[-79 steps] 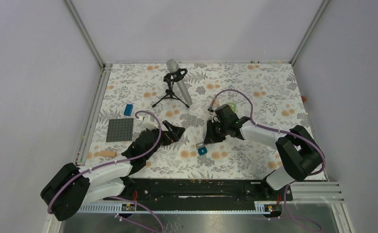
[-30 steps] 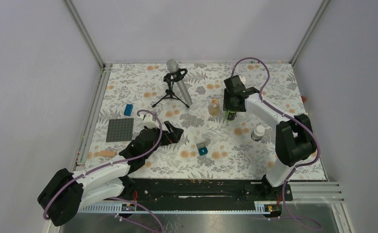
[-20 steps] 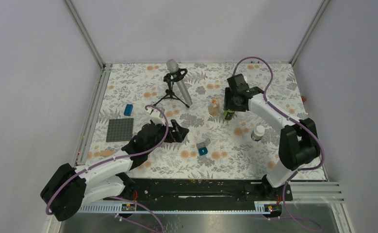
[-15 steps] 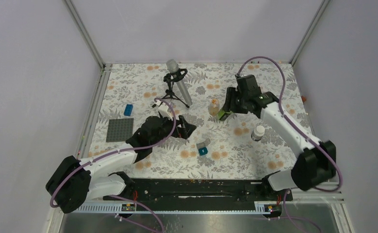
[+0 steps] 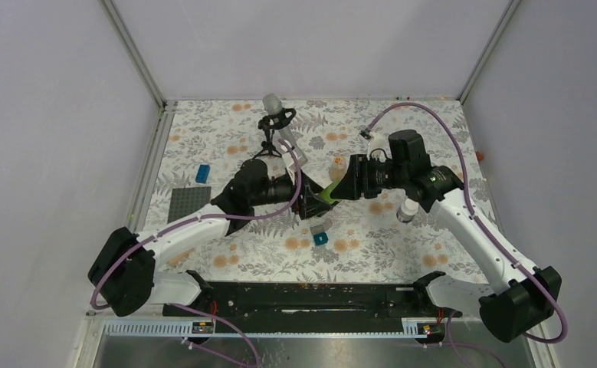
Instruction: Sort the pills into containers
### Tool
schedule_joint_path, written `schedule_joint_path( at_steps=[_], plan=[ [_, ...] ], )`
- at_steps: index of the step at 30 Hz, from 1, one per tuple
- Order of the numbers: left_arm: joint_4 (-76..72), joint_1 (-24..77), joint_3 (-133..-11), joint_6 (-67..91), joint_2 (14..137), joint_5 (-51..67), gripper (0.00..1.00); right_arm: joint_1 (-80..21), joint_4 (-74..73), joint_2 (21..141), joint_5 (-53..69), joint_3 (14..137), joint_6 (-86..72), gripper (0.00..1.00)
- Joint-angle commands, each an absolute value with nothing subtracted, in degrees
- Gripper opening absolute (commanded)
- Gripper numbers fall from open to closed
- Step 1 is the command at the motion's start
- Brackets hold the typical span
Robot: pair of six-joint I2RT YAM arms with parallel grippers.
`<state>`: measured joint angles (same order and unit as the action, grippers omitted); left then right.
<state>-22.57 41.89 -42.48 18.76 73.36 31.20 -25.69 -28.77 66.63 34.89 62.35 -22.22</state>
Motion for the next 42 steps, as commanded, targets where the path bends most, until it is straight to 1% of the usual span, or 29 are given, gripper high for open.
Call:
schedule_joint_path(
  at_steps=[1, 4, 7, 8, 9, 10, 11, 14, 15, 16, 17, 19, 21, 25, 26, 27, 29, 33, 37, 42],
  plan=[
    [-24.77, 41.93, -45.73, 17.71, 75.68, 49.94, 0.66, -27.33, -26.53, 62.94, 45.34, 64.37, -21.22, 0.19],
    [-26.55, 41.96, -45.22, 19.56, 76.42, 53.54, 0.62, -27.42, -26.15, 62.89, 46.68, 64.72, -21.38, 0.2],
    [-26.43, 41.99, -44.87, 19.59, 75.98, 53.44, 0.5, -27.59, -24.46, 63.09, 47.76, 64.11, -22.23, 0.2],
    [-25.87, 41.97, -44.95, 19.32, 75.8, 52.87, 0.43, -27.6, -23.59, 62.91, 47.65, 63.76, -22.43, 0.21],
    [-25.27, 41.99, -45.14, 18.87, 75.5, 52.05, 0.32, -27.6, -22.46, 62.53, 46.63, 63.17, -22.99, 0.22],
    [-24.67, 42.01, -45.28, 18.51, 75.31, 50.82, 0.16, -27.66, -20.56, 61.72, 44.68, 62.09, -24.4, 0.28],
    [-24.38, 41.97, -45.21, 18.46, 75.1, 49.01, 0.0, -27.76, -17.28, 60.87, 42.17, 60.58, -26.32, 0.38],
    [-25.79, 41.99, -44.41, 19.62, 74.61, 42.4, 0.0, -29.48, -8.16, 59.4, 33.59, 56.66, -33.37, 0.68],
    [-26.05, 41.95, -44.25, 19.91, 74.54, 41.13, 0.0, -30.83, -6.75, 59.61, 30.46, 56.31, -34.78, 0.76],
    [-26.45, 41.93, -44.15, 20.49, 74.51, 39.97, 0.0, -32.24, -6.12, 60.09, 26.72, 56.39, -35.91, 0.81],
    [-26.98, 41.97, -43.94, 21.27, 74.41, 38.77, 0.0, -33.69, -5.2, 60.7, 23.75, 56.54, -37.21, 0.83],
    [-28.41, 42.0, -43.31, 22.73, 73.96, 36.5, 0.0, -35.67, -2.08, 61.65, 19.85, 55.86, -41.04, 0.84],
    [-28.98, 41.93, -42.68, 23.83, 73.25, 33.86, 0.0, -36.91, 1.78, 61.86, 17.09, 54.26, -44.02, 0.8],
    [-29.92, 41.93, -41.26, 25.89, 71.56, 30.39, 0.0, -38.0, 2.29, 61.72, 13.27, 53.78, -46.04, 0.61],
    [-30.93, 41.96, -40.82, 26.38, 71.3, 30.25, 0.0, -38.05, 2.14, 61.76, 13.2, 53.97, -45.99, 0.54],
    [-31.41, 41.93, -40.36, 26.93, 70.97, 29.93, 0.0, -38.06, 1.96, 61.75, 13.04, 54.16, -45.89, 0.43],
    [-31.52, 41.98, -40.07, 27.56, 70.46, 28.83, 0.0, -38.05, 1.95, 61.75, 13.36, 54.5, -45.43, 0.29],
    [-31.44, 41.76, -40.35, 29.55, 69.83, 29.08, 0.0, -37.97, 2.15, 62.39, 19.94, 56.0, -40.84, 0.0],
    [-31.74, 41.0, -40.71, 31.29, 68.59, 33.76, 0.0, -37.6, 1.82, 62.91, 29.15, 57.45, -32.73, 0.0],
    [-34.93, 39.05, -40.35, 31.7, 67.02, 43.25, 0.0, -34.96, 10.01, 62.67, 45.37, 55.46, -29.51, 0.0]
  ],
)
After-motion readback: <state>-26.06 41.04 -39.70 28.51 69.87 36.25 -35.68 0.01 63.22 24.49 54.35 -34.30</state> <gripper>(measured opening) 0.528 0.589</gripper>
